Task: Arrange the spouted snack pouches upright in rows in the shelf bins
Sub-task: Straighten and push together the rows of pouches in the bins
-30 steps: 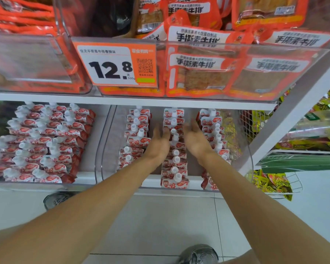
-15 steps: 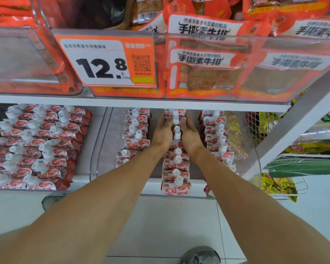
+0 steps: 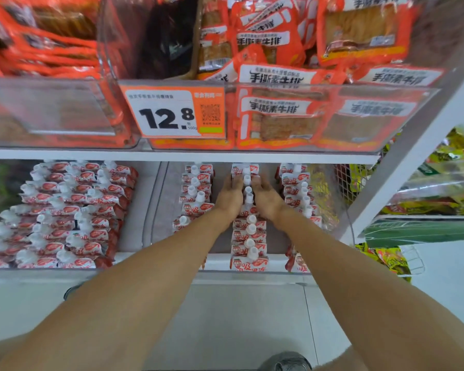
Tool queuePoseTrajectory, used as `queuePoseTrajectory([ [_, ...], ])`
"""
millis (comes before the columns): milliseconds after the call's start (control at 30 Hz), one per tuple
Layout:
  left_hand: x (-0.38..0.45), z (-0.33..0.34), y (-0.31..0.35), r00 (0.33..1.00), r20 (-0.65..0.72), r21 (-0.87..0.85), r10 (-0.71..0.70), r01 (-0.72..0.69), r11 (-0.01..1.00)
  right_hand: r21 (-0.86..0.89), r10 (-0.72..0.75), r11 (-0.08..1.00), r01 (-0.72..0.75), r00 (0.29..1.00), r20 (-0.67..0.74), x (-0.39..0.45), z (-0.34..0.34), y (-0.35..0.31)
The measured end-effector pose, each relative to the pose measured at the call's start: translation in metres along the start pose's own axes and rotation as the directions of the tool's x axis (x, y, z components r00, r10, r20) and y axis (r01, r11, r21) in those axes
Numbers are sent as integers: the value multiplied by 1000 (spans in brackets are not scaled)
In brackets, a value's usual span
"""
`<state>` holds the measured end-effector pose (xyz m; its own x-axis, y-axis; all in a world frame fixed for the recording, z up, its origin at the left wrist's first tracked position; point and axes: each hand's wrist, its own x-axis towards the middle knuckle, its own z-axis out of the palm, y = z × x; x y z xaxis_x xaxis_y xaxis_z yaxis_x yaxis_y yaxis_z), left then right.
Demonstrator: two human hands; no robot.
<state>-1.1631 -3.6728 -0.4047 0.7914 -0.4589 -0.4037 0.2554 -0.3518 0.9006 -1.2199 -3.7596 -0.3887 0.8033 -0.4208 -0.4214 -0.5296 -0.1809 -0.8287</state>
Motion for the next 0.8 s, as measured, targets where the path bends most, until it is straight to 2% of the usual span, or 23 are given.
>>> queuePoseTrajectory([
  [133,-48,-20,-3,997,82,268,14,-35,963,-286,57,958,-19,991,123,-52,-15,-2],
  [233,-82,-36,-10,966,238,468,-102,-22,883,-455,115,890,21,956,269,-82,-16,19],
  [300,-92,-38,-16,945,291,507,-149,-21,862,-464,113,885,31,954,278,-90,-11,32],
  [367,-98,-38,-16,941,309,511,-137,-43,858,-403,84,915,35,958,273,-98,-11,27],
  [433,-102,-39,-14,945,316,537,-85,-104,837,-425,32,901,87,964,265,-106,-13,13],
  [467,-108,-43,-13,954,300,566,-18,-163,808,-453,-32,883,120,980,196,-110,-14,6],
  [533,-126,-61,-19,955,161,625,251,-295,722,-410,-239,888,207,971,-27,-115,-9,-7],
  [567,-137,-74,-23,898,50,658,436,-358,662,-363,-300,900,242,947,-114,-118,-1,-13],
  [600,-145,-90,-28,797,-33,707,603,-408,578,-330,-320,908,258,935,-151,-119,11,-19],
  [633,-151,-106,-34,705,-84,754,705,-418,508,-299,-308,919,255,940,-145,-116,25,-28],
  [667,-153,-120,-40,664,-116,765,738,-414,493,-273,-273,932,237,956,-104,-112,42,-38],
  [700,-153,-131,-45,674,-134,745,727,-415,522,-249,-227,946,208,973,-48,-105,59,-45],
  [767,-150,-139,-54,764,-159,642,625,-401,654,-209,-142,968,140,990,5,-86,87,-55],
  [800,-148,-140,-56,804,-163,599,572,-381,705,-186,-107,977,102,994,-17,-76,97,-54],
])
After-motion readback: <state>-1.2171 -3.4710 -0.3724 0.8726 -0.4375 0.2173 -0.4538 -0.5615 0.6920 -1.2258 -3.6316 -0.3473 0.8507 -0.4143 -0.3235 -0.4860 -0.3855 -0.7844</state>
